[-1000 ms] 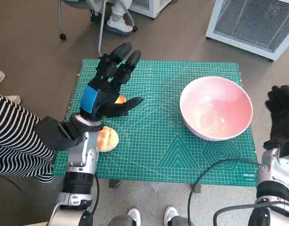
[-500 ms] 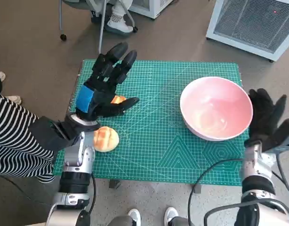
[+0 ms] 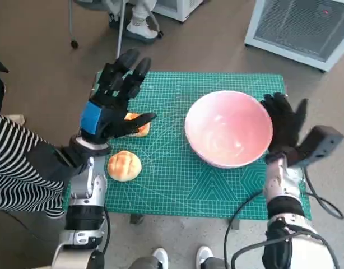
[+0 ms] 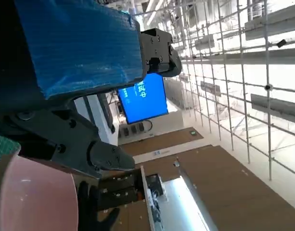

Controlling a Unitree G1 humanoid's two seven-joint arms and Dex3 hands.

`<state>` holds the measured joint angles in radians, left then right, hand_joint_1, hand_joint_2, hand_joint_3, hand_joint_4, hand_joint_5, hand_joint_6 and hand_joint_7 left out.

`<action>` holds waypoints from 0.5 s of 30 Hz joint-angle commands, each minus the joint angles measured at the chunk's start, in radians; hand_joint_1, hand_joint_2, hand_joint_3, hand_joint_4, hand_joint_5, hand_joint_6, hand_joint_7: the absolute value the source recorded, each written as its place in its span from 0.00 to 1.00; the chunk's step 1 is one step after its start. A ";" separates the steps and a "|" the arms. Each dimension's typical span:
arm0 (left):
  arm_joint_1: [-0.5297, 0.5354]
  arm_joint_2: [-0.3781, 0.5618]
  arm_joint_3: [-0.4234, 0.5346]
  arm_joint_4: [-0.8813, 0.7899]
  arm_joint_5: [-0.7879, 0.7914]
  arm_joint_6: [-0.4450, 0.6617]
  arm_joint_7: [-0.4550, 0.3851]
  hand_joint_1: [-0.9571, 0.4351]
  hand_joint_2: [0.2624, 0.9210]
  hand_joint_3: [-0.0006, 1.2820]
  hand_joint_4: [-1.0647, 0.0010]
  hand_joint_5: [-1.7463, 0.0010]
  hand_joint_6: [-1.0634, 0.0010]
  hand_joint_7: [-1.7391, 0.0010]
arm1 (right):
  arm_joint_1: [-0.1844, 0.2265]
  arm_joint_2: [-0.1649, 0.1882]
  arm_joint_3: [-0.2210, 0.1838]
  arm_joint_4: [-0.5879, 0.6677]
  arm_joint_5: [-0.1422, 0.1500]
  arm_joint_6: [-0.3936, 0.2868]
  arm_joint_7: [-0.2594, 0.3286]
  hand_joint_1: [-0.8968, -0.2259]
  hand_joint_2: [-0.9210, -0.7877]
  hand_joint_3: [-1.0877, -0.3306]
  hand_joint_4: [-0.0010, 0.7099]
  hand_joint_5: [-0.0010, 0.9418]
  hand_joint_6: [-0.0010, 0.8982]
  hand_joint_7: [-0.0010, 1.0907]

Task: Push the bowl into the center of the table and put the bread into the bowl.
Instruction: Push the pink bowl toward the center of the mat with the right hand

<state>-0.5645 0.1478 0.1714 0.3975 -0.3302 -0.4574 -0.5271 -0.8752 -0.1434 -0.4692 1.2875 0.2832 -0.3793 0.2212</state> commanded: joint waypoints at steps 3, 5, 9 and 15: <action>0.022 0.002 0.008 -0.007 -0.006 -0.015 0.005 0.54 1.00 0.07 0.78 1.00 0.92 0.78 | -0.029 0.052 -0.031 0.016 0.043 0.040 0.016 0.33 0.00 0.30 0.22 0.00 0.15 0.25; 0.026 0.000 0.008 -0.008 -0.005 -0.015 0.008 0.54 1.00 0.07 0.78 1.00 0.92 0.78 | -0.042 0.068 -0.038 0.017 0.056 0.046 0.019 0.33 0.00 0.30 0.21 0.00 0.15 0.25; 0.032 -0.001 0.009 -0.013 -0.007 -0.014 0.011 0.54 1.00 0.07 0.78 1.00 0.91 0.79 | -0.058 0.087 -0.046 0.018 0.062 0.052 0.017 0.33 0.00 0.30 0.20 0.00 0.15 0.24; 0.044 0.001 0.009 -0.028 -0.011 -0.006 0.016 0.54 1.00 0.07 0.78 1.00 0.89 0.82 | -0.085 0.112 -0.057 0.025 0.075 0.069 0.010 0.33 0.00 0.31 0.21 0.00 0.17 0.25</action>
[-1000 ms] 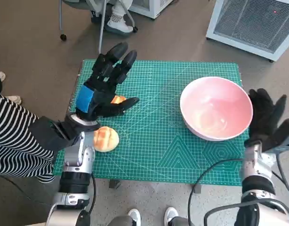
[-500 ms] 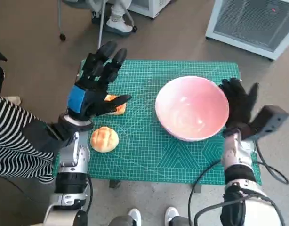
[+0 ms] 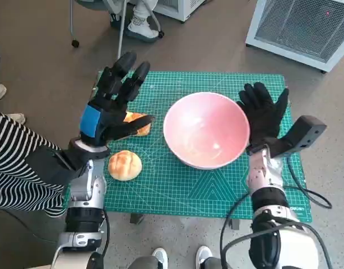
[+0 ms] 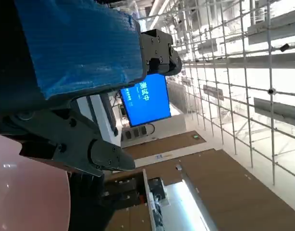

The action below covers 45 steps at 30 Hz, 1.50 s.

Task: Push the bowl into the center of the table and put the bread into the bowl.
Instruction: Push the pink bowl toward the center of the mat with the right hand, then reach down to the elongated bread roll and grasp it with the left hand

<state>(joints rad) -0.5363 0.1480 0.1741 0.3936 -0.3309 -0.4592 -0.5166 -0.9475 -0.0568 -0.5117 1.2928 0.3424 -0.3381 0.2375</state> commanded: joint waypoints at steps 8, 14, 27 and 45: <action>0.032 -0.002 0.004 -0.047 -0.007 0.001 0.018 0.54 1.00 0.07 0.78 1.00 0.88 0.83 | -0.032 0.034 -0.003 0.022 0.005 0.042 -0.019 0.37 0.00 0.30 0.22 0.01 0.18 0.24; 0.044 -0.004 0.001 -0.061 -0.004 0.001 0.026 0.53 1.00 0.06 0.77 1.00 0.85 0.85 | -0.026 0.008 0.015 0.015 -0.014 0.024 -0.011 0.37 0.00 0.29 0.20 0.00 0.17 0.22; 0.027 -0.023 -0.012 -0.028 0.011 -0.016 0.042 0.53 1.00 0.07 0.78 1.00 0.84 0.87 | 0.007 -0.038 0.119 -0.070 -0.101 -0.176 0.046 0.31 0.00 0.32 0.21 0.00 0.17 0.22; -0.029 -0.042 -0.062 -0.072 0.022 0.034 0.066 0.53 1.00 0.08 0.77 1.00 0.83 0.87 | 0.218 -0.065 0.295 -0.520 -0.138 -0.430 0.201 0.25 0.00 0.48 0.30 0.01 0.18 0.39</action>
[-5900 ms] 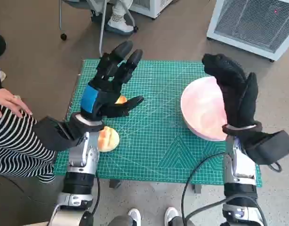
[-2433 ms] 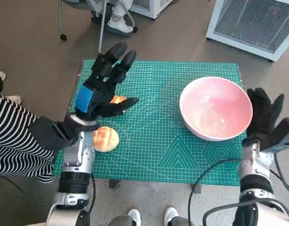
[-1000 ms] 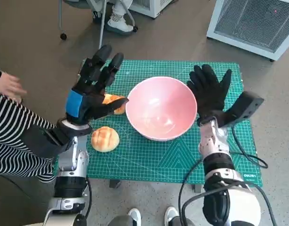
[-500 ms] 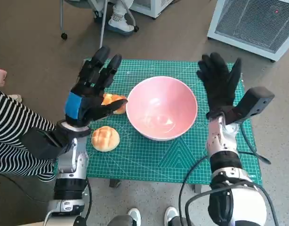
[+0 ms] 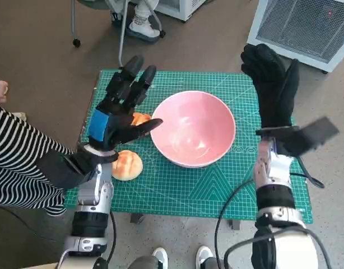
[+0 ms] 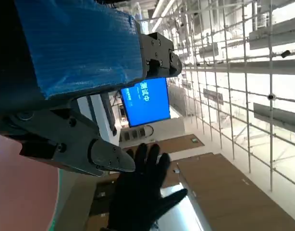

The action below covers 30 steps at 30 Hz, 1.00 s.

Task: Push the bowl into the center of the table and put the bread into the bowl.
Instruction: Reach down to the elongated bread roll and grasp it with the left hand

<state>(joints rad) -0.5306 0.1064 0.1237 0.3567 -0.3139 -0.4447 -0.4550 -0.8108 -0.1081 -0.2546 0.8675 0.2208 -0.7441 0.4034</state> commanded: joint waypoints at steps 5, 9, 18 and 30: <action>-0.053 0.006 -0.017 -0.062 -0.001 0.042 -0.001 0.53 1.00 0.09 0.78 1.00 0.93 0.75 | 0.125 -0.035 0.070 -0.172 -0.020 -0.042 0.057 0.22 0.00 0.48 0.30 0.01 0.11 0.46; -0.070 0.012 -0.016 -0.069 -0.008 0.048 -0.011 0.54 1.00 0.09 0.78 1.00 0.99 0.68 | 0.151 -0.042 0.086 -0.223 -0.015 -0.024 0.056 0.20 0.00 0.48 0.30 0.00 0.07 0.51; -0.094 0.025 -0.007 -0.076 -0.027 0.050 -0.044 0.54 0.99 0.09 0.79 1.00 1.00 0.66 | 0.197 -0.030 0.109 -0.320 -0.016 0.037 0.025 0.18 0.00 0.47 0.29 0.00 0.04 0.53; -0.097 0.078 0.033 -0.066 -0.065 0.031 -0.111 0.53 0.98 0.09 0.79 1.00 1.00 0.67 | 0.206 -0.024 0.127 -0.347 -0.026 0.061 -0.003 0.17 0.00 0.46 0.30 0.00 0.02 0.54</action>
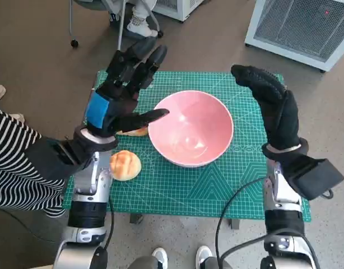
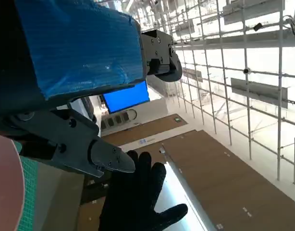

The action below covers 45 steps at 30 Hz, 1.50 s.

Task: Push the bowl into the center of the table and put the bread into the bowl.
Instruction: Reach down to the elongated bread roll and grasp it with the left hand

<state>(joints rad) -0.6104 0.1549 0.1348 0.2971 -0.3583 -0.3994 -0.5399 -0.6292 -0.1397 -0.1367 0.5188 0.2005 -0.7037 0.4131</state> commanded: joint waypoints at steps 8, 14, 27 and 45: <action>-0.063 0.119 0.075 0.105 0.004 -0.065 -0.064 0.51 0.99 0.05 0.79 1.00 0.95 0.72 | 0.021 0.012 0.018 0.009 -0.015 0.016 -0.027 0.13 0.00 0.46 0.30 0.00 0.02 0.56; -0.128 0.268 0.067 0.276 0.181 -0.151 -0.008 0.50 0.98 0.01 0.77 1.00 0.85 0.80 | 0.025 0.010 0.022 0.010 -0.013 0.014 -0.030 0.12 0.00 0.46 0.30 0.00 0.01 0.56; -0.296 0.489 -0.064 0.571 0.449 -0.119 0.010 0.52 0.88 0.00 0.78 1.00 0.72 0.92 | 0.023 0.004 0.018 0.024 0.000 0.012 -0.022 0.14 0.00 0.46 0.30 0.00 0.00 0.57; -0.391 0.478 -0.243 0.784 0.656 -0.130 0.107 0.52 0.83 0.00 0.79 1.00 0.68 0.96 | 0.013 0.002 0.011 0.045 0.012 0.009 -0.018 0.15 0.00 0.46 0.29 0.00 0.00 0.56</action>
<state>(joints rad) -0.9511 0.6474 -0.0556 1.0434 0.2344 -0.5646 -0.4578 -0.6226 -0.1377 -0.1212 0.5450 0.2013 -0.7000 0.3896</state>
